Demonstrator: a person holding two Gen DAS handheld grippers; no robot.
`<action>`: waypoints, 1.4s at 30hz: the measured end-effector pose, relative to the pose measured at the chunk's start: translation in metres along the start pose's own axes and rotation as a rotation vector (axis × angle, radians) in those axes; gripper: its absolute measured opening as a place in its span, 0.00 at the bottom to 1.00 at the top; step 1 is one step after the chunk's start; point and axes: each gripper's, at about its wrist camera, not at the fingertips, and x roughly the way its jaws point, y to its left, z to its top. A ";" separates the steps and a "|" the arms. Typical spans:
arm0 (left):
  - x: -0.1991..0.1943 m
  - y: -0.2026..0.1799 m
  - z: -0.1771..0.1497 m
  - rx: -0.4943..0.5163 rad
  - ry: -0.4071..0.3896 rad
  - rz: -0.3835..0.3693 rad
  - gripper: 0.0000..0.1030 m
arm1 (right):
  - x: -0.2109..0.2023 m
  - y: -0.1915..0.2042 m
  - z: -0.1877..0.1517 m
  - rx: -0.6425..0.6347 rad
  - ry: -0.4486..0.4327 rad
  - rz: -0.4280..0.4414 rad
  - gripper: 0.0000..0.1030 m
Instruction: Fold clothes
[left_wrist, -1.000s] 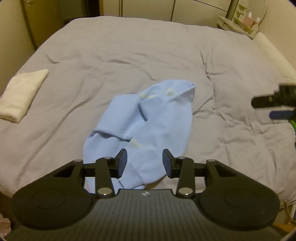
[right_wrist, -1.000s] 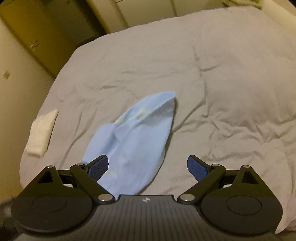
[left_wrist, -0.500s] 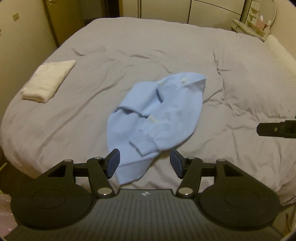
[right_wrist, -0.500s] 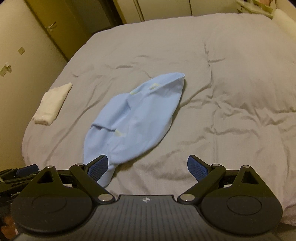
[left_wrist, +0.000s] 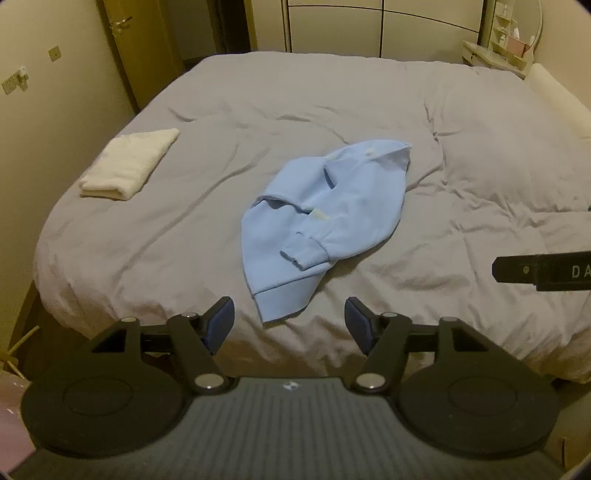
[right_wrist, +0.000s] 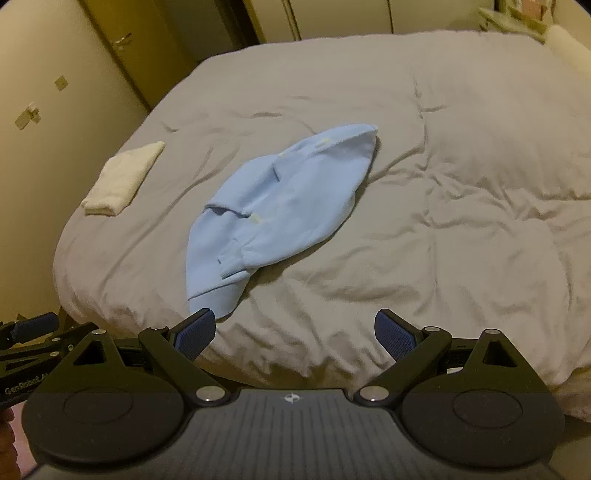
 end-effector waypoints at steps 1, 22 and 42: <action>-0.004 0.001 -0.003 0.002 -0.003 0.002 0.61 | -0.003 0.002 -0.003 -0.004 -0.004 -0.001 0.93; 0.007 0.001 -0.011 0.062 0.016 -0.034 0.62 | -0.002 0.012 -0.028 -0.007 0.000 -0.056 0.94; 0.146 0.040 0.116 0.237 0.076 -0.175 0.62 | 0.107 0.017 0.065 0.208 0.046 -0.154 0.95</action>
